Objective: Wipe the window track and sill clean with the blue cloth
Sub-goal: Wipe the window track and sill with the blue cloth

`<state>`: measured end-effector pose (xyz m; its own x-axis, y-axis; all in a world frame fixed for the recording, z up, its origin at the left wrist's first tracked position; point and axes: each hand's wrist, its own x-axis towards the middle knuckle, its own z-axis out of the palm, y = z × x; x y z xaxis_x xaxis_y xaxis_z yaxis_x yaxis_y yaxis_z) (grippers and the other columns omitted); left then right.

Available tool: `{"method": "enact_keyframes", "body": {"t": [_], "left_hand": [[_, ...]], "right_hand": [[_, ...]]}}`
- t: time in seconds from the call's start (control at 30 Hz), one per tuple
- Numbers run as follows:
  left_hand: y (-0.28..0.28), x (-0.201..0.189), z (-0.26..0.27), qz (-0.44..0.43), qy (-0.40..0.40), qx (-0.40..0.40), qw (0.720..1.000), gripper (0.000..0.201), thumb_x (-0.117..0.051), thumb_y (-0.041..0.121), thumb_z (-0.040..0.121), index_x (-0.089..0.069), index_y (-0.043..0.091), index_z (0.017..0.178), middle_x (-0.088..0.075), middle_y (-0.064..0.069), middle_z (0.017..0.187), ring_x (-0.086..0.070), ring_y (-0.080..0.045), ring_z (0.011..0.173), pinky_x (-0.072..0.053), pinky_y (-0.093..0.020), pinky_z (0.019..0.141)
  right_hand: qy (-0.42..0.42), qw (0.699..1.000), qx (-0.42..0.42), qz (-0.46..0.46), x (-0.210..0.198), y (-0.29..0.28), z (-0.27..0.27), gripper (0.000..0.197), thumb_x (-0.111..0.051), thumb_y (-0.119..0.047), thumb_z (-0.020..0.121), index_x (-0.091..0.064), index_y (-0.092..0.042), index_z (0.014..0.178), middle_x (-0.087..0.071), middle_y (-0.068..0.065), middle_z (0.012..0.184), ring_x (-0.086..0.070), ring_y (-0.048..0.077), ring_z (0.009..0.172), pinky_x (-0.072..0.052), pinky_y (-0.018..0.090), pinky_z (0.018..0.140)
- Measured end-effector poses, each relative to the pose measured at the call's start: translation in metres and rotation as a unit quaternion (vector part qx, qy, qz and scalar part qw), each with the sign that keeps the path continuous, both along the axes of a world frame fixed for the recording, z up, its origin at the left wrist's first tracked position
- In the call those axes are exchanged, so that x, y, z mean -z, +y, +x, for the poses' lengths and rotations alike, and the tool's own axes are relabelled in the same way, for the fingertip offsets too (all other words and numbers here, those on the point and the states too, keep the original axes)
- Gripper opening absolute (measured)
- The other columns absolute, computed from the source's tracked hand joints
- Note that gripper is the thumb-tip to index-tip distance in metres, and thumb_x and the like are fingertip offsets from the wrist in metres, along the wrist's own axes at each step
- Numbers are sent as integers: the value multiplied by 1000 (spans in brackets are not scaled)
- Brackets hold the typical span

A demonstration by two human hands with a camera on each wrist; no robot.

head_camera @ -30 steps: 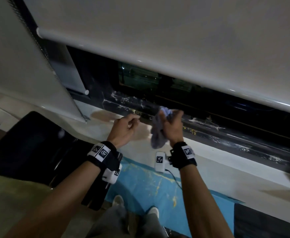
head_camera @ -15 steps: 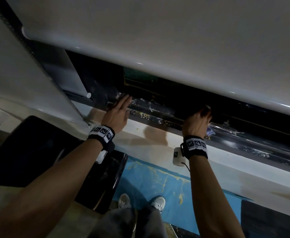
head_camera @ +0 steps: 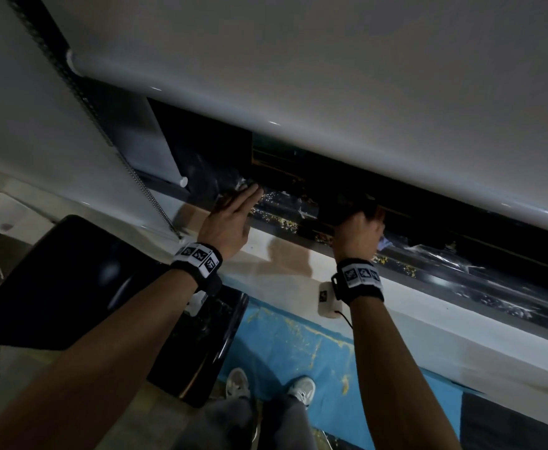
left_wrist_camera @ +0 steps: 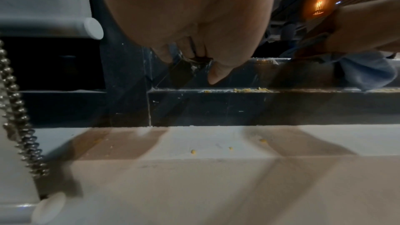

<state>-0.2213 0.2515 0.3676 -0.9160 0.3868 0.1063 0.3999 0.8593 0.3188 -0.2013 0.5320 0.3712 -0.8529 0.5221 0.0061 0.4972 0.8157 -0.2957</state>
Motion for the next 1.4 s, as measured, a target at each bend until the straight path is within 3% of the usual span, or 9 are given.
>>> {"method": "enact_keyframes", "body": {"t": [0.23, 0.5, 0.63, 0.8, 0.9, 1.1, 1.2, 1.3, 1.4], "left_hand": [[-2, -5, 3, -15, -8, -1, 1000, 89, -61, 7, 92, -17, 30, 166, -9, 17, 173, -19, -12, 157, -38, -37, 121], [-19, -9, 3, -52, 19, 37, 998, 91, -57, 9, 90, -12, 29, 167, -7, 15, 174, -36, -15, 150, -42, -34, 115], [-25, -10, -1, -62, 13, 65, 996, 94, -59, 8, 90, -9, 27, 167, -3, 13, 174, -24, -13, 157, -39, -34, 120], [-26, -10, 1, -61, -1, 62, 996, 98, -60, 7, 88, -6, 26, 167, 1, 13, 174, -18, -12, 158, -40, -36, 120], [-20, -11, 5, -36, -12, 49, 998, 94, -57, 5, 89, -10, 25, 167, 0, 14, 174, -26, -14, 155, -46, -36, 114], [-32, -6, 27, 79, 26, -3, 996, 57, -55, 14, 98, -48, 21, 154, -41, 8, 162, -49, -15, 141, -48, -37, 112], [-35, -7, 40, 107, 31, -26, 993, 52, -59, 11, 95, -56, 17, 146, -57, -2, 147, -55, -21, 134, -50, -39, 108], [-37, -12, 43, 114, 5, -48, 992, 47, -59, 14, 97, -57, 19, 144, -61, -4, 140, -56, -23, 129, -51, -40, 104], [-43, -22, 40, 123, -4, -63, 990, 42, -57, 19, 101, -57, 21, 143, -61, -2, 141, -54, -20, 131, -49, -37, 106]], "right_hand": [[22, 984, -178, 1, -23, -56, -8, 47, -56, -3, 95, -68, -16, 138, -53, 20, 152, -50, 41, 136, -44, 55, 114], [-4, 988, -145, 45, -25, -44, -12, 43, -49, -2, 97, -72, -6, 133, -65, 26, 138, -34, 45, 151, -26, 56, 124], [65, 967, -243, 47, -18, -71, -19, 65, -27, -15, 91, -68, -21, 141, -57, 16, 151, -41, 40, 141, -42, 48, 113], [4, 984, -175, 42, -19, -81, -28, 36, -55, -4, 88, -79, -6, 114, -68, 26, 129, -48, 47, 140, -33, 52, 119], [33, 971, -234, 49, -26, -102, -33, 48, -45, -6, 91, -74, -10, 130, -62, 25, 139, -51, 45, 135, -44, 53, 113], [-5, 975, -215, 60, -31, -94, -42, 52, -44, -14, 104, -57, -29, 152, -61, 23, 144, -37, 44, 152, -37, 79, 110], [-15, 962, -272, 25, -25, -120, -57, 47, -52, -9, 103, -63, -19, 147, -52, 34, 151, -28, 49, 157, -31, 65, 125], [14, 951, -308, 14, -33, -131, -62, 40, -63, -18, 104, -69, -36, 139, -58, 25, 142, -47, 48, 141, -51, 60, 104], [30, 927, -367, -76, -38, -116, -50, 32, -54, -19, 109, -72, -22, 136, -66, 25, 133, -59, 46, 125, -53, 50, 98]]}}
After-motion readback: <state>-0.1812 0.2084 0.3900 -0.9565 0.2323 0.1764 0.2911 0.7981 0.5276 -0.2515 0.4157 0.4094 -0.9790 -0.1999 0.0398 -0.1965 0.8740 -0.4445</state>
